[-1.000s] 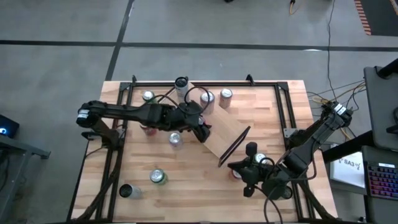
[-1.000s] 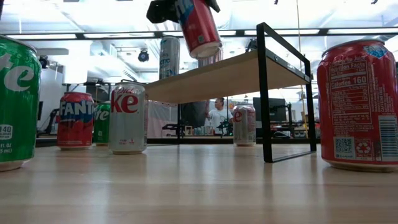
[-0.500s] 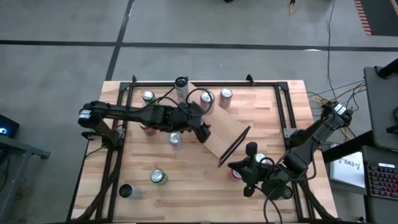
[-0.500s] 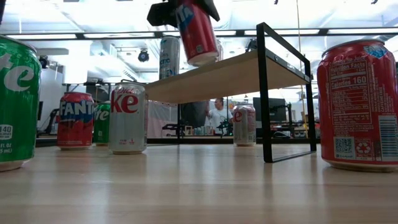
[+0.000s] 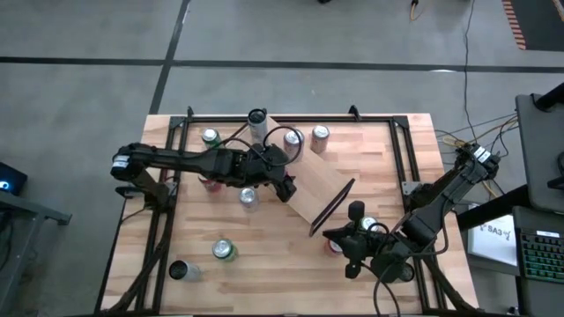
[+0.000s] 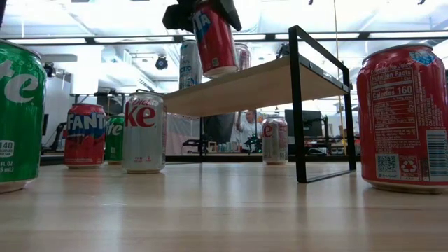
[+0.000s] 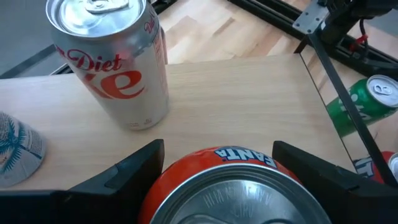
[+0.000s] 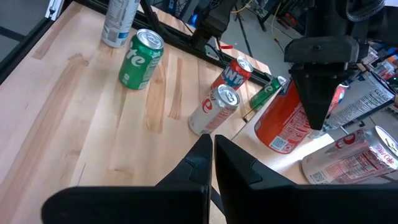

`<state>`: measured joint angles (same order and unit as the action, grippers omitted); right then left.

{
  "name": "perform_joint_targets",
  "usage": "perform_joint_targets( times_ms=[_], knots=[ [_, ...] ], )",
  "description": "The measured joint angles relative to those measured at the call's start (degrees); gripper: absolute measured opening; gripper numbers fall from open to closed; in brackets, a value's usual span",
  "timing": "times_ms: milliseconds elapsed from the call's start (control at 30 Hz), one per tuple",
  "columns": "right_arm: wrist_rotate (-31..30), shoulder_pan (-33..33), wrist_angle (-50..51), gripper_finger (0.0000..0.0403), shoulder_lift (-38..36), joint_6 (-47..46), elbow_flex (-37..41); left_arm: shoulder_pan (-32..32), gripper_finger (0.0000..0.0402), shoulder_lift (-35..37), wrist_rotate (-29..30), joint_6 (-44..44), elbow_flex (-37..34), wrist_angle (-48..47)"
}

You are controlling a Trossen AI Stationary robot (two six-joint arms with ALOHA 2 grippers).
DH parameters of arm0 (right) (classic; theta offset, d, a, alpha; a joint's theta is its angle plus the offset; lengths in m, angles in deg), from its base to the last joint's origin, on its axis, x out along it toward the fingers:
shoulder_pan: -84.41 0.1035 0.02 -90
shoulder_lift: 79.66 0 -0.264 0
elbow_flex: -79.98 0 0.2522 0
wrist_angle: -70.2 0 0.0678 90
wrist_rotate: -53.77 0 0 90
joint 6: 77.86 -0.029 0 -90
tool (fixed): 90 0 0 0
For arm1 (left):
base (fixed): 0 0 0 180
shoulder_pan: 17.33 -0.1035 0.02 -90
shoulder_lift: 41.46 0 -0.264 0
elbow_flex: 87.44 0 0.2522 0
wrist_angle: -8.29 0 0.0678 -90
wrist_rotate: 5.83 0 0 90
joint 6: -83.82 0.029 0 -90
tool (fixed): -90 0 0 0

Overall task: Place canned beverage on shelf
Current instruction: Put the bottom orange soda can on the shelf

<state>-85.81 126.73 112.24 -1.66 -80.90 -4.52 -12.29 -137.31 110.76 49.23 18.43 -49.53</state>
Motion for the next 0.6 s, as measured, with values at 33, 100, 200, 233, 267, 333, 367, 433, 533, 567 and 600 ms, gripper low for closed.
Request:
perform_joint_targets(
  times_ms=[33,100,200,233,267,333,367,433,533,567,600],
  knots=[
    [0.0,0.0,0.0,0.0009,0.0,0.0,0.0,0.0,0.0269,-0.2,0.0,0.0,0.0,0.0],
    [0.0,0.0,0.0,0.0009,0.0,0.0,0.0,0.0,0.0269,-0.4,0.0,0.0,0.0,-0.3],
    [0.0,0.0,0.0,0.0009,0.0,0.0,0.0,0.0,0.0269,-1.3,-0.1,-0.2,0.0,-0.8],
    [0.0,0.0,0.0,0.0009,0.0,0.0,0.0,0.1,0.0269,-1.6,-0.1,-0.3,0.0,-1.0],
    [0.0,0.0,0.0,0.0009,0.0,0.0,0.0,0.1,0.0269,-1.8,0.0,-0.2,0.0,-0.8],
    [0.0,0.0,0.0,0.0009,0.0,0.0,0.0,0.1,0.0269,-1.9,-0.1,0.0,0.0,-1.0],
    [0.0,0.0,0.0,0.0009,0.0,0.0,0.0,0.1,0.0269,-2.0,0.0,0.0,0.0,-0.9],
    [0.0,0.0,0.0,0.0009,0.0,0.0,0.0,0.1,0.0269,-2.0,0.0,0.0,0.0,-0.8],
    [0.0,0.0,0.0,0.0009,0.0,0.0,0.0,0.1,0.0269,-2.0,0.0,0.0,0.0,-0.8],
    [0.0,0.0,0.0,0.0009,0.0,0.0,0.0,0.1,0.0269,-2.0,0.0,0.0,0.0,-0.9],
    [0.0,0.0,0.0,0.0009,0.0,0.0,0.0,0.1,0.0274,-2.0,0.0,0.0,0.0,-0.9]
  ],
)
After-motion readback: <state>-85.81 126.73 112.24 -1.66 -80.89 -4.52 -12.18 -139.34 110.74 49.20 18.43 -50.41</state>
